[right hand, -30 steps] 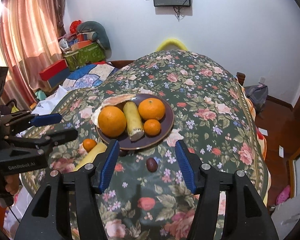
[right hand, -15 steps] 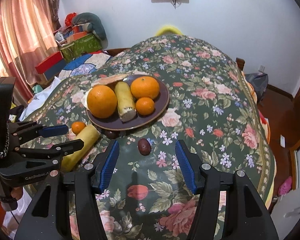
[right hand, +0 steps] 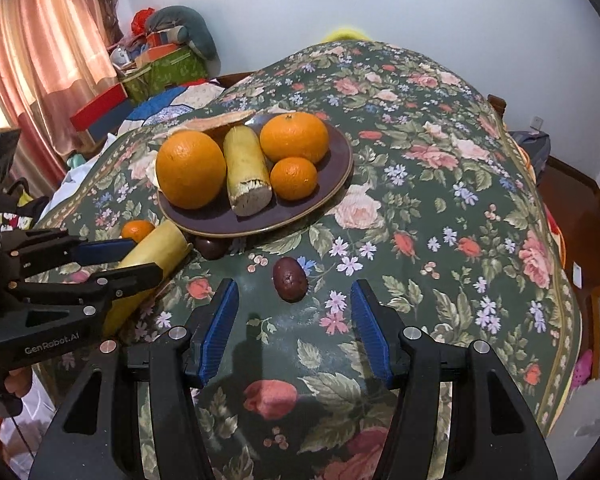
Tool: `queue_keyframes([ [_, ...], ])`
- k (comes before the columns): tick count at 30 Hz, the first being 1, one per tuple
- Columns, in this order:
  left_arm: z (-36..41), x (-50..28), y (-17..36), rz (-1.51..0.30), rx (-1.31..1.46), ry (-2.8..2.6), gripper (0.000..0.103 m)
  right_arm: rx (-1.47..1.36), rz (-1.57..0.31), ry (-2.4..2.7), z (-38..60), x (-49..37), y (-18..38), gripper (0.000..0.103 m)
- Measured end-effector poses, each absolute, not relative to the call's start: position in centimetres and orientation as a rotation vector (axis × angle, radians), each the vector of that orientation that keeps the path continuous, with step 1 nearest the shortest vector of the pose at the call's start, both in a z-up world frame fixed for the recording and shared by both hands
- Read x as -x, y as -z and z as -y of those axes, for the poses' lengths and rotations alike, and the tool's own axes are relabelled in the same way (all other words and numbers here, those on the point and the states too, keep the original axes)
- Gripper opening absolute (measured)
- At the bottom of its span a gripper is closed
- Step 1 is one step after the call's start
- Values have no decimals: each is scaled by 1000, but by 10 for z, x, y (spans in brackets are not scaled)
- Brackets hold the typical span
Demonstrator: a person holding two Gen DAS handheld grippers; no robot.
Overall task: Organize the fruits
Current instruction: 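Open both grippers and reach the left toward a yellow corn cob while the right reaches a dark plum, then grasp the yellow corn cob with the left gripper while the right gripper grasps the dark plum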
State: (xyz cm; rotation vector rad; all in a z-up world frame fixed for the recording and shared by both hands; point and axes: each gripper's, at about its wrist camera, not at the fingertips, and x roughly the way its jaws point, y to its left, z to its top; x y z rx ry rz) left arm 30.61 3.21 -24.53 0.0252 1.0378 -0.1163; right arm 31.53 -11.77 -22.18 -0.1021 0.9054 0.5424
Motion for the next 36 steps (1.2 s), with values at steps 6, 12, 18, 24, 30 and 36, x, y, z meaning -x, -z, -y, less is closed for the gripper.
queue_keyframes([
  [6,-34,-319,257,-1076,1,134,40,116,-920,-560,111,-321,232,45],
  [12,-37,-324,261,-1070,31,128,36,120,-923,-566,106,-325,238,33],
  [18,-38,-316,250,-1042,18,126,36,109,-921,-573,106,-328,237,17],
  [24,-39,-304,221,-972,15,129,36,98,-905,-569,110,-324,227,15],
  [30,-38,-294,193,-910,18,134,35,85,-873,-561,116,-318,212,15],
  [36,-36,-293,170,-852,27,145,35,78,-824,-550,123,-315,193,15],
])
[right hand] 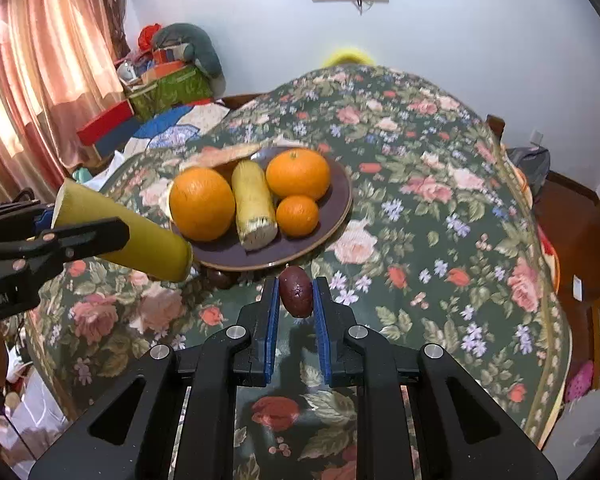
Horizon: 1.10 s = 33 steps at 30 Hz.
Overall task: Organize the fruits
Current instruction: 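Grasp the yellow corn cob with the left gripper while the right gripper grasps the dark plum, then set the corn cob on the plate with the left gripper while the right gripper places the plum there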
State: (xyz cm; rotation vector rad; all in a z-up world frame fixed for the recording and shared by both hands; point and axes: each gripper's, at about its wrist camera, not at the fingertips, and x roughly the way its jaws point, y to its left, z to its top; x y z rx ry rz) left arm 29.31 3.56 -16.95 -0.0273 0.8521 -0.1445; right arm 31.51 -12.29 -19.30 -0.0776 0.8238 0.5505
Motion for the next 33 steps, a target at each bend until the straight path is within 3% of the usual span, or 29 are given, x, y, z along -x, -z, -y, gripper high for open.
queue_keyframes([
  [14,-17,-331,161,-818,27,186,34,55,-762,-545,128,-330,176,15],
  [33,-15,-394,196,-856,36,169,36,114,-839,-614,90,-359,215,15],
])
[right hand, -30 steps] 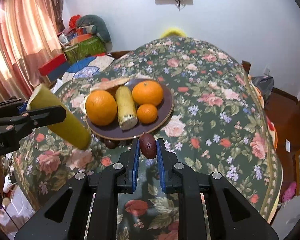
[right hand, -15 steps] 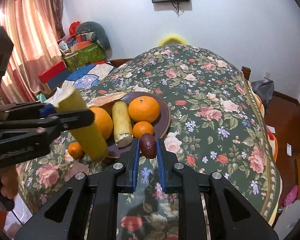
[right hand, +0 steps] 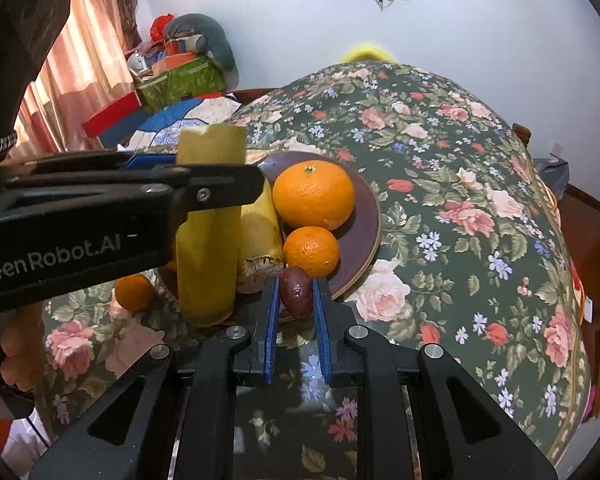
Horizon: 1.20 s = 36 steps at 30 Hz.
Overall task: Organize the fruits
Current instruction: 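Set the corn cob on the plate with the left gripper while the right gripper places the plum there, then grasp the corn cob on the plate with the right gripper and lift it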
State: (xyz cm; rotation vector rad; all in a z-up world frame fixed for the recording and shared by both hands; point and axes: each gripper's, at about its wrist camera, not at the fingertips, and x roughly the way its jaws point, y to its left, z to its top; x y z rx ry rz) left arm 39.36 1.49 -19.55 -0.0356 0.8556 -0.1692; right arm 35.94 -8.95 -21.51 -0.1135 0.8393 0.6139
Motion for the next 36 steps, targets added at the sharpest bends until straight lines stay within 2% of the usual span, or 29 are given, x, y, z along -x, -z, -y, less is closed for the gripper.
queue_keyframes([
  [6,-14,-398,198,-854,28,156,38,120,-852,-618,88,-363,219,16],
  [11,-16,-398,196,-853,22,144,44,109,-860,-619,89,-364,221,26],
  [15,-19,-394,188,-828,26,133,47,112,-858,-613,90,-362,219,26],
  [27,-33,-363,162,-787,12,101,47,86,-827,-601,99,-344,195,27],
  [31,-43,-346,163,-801,22,91,47,72,-834,-619,98,-333,192,35],
  [36,-54,-325,171,-823,10,68,47,61,-868,-645,92,-319,196,35],
])
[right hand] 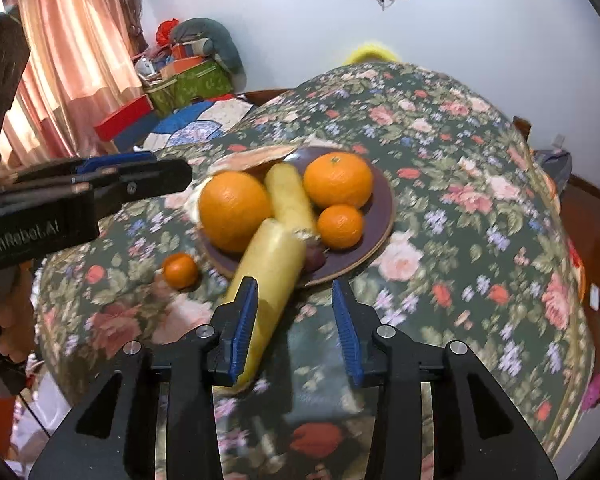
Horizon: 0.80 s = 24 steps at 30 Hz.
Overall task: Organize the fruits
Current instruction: 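Grasp the corn cob on the plate with the right gripper and lift it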
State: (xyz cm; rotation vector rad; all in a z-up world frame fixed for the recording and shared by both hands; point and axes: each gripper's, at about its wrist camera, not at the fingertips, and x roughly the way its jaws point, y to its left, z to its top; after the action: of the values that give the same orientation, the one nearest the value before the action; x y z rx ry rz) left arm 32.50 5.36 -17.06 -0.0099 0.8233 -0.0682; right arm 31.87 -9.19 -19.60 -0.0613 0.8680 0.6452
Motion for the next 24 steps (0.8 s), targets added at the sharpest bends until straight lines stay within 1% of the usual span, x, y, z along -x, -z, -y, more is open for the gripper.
queue_keyframes([
  [7,-72,-301,194,-876,7,43,48,55,-925,-648,70,-323,205,36],
  [12,-87,-295,211,-915,30,25,48,49,-946,-628,61,-330,213,41],
  [19,-99,-294,220,-927,70,18,48,61,-929,-628,59,-326,212,38],
  [24,-104,-295,221,-919,89,22,48,59,-864,-611,67,-323,193,35],
])
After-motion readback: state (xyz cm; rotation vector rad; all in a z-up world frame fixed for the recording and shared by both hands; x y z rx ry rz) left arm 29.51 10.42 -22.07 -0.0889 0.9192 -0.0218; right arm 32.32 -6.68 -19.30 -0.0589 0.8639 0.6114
